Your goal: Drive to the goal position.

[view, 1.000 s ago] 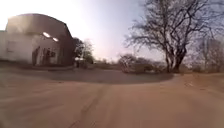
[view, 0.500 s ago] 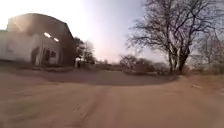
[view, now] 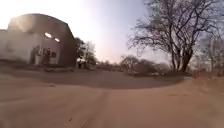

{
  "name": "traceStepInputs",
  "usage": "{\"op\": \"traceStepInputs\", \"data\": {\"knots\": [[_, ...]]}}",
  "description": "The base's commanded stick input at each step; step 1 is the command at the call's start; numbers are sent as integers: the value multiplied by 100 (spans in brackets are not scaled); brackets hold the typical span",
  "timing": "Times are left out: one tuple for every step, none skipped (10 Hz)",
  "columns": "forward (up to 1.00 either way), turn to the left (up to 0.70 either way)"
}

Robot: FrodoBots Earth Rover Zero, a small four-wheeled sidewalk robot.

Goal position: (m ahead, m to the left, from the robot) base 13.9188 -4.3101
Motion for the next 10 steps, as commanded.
{"op": "traceStepInputs", "data": {"knots": [[70, 0], [70, 0], [70, 0], [70, 0], [70, 0], [70, 0], [70, 0], [70, 0], [70, 0], [70, 0]]}}
